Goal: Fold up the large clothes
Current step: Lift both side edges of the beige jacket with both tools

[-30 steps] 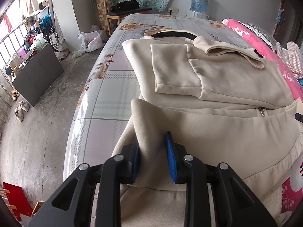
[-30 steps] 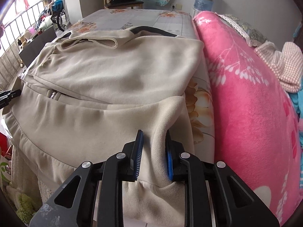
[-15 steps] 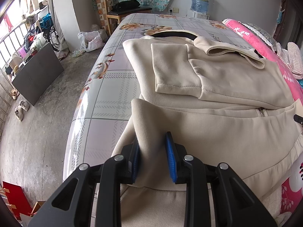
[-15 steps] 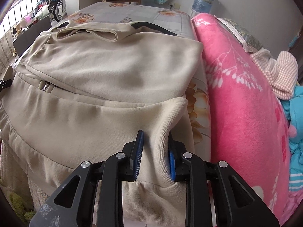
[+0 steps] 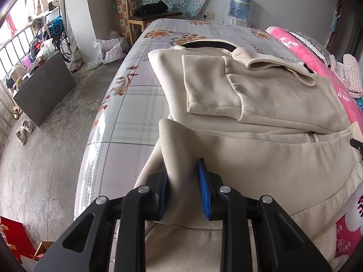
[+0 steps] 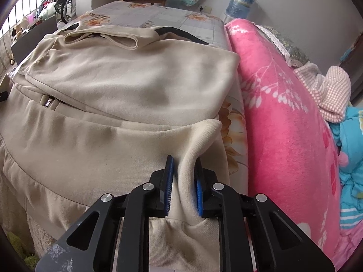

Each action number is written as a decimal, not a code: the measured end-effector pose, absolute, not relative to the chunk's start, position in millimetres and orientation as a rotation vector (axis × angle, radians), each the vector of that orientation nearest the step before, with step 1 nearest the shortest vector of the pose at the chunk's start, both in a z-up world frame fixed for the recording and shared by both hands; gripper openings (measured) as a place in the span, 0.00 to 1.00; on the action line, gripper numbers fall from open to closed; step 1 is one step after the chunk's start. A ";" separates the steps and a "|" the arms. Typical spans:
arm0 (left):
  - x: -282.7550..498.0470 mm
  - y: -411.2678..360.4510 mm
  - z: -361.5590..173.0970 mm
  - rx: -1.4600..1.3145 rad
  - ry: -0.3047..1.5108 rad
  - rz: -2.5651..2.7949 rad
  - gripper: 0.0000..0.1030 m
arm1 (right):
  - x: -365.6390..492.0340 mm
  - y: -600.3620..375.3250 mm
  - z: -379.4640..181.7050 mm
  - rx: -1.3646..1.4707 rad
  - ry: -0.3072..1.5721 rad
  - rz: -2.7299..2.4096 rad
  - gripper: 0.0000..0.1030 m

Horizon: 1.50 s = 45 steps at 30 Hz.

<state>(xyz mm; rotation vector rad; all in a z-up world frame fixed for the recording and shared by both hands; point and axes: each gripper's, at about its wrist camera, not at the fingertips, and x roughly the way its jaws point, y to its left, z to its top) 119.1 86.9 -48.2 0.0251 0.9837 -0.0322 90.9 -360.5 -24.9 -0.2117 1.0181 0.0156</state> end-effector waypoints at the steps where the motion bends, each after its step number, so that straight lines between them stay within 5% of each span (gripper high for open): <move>1: 117.6 86.8 -47.7 0.030 0.973 -0.032 0.17 | 89.9 -361.0 -23.5 -0.207 1.012 0.015 0.08; 5: 108.3 87.2 -40.8 0.030 0.917 -0.034 0.07 | 81.5 -362.6 -11.0 -0.183 0.963 0.015 0.04; 27: 61.1 92.0 48.0 -0.037 0.645 -0.065 0.05 | 35.3 -390.2 70.5 -0.001 0.635 0.073 0.04; 37: 176.1 88.3 99.8 0.034 0.583 -0.087 0.05 | 141.5 -413.5 111.9 0.007 0.538 0.110 0.04; 45: 330.6 110.1 33.2 -0.161 0.881 -0.125 0.06 | 269.9 -413.6 48.5 0.022 0.729 0.114 0.05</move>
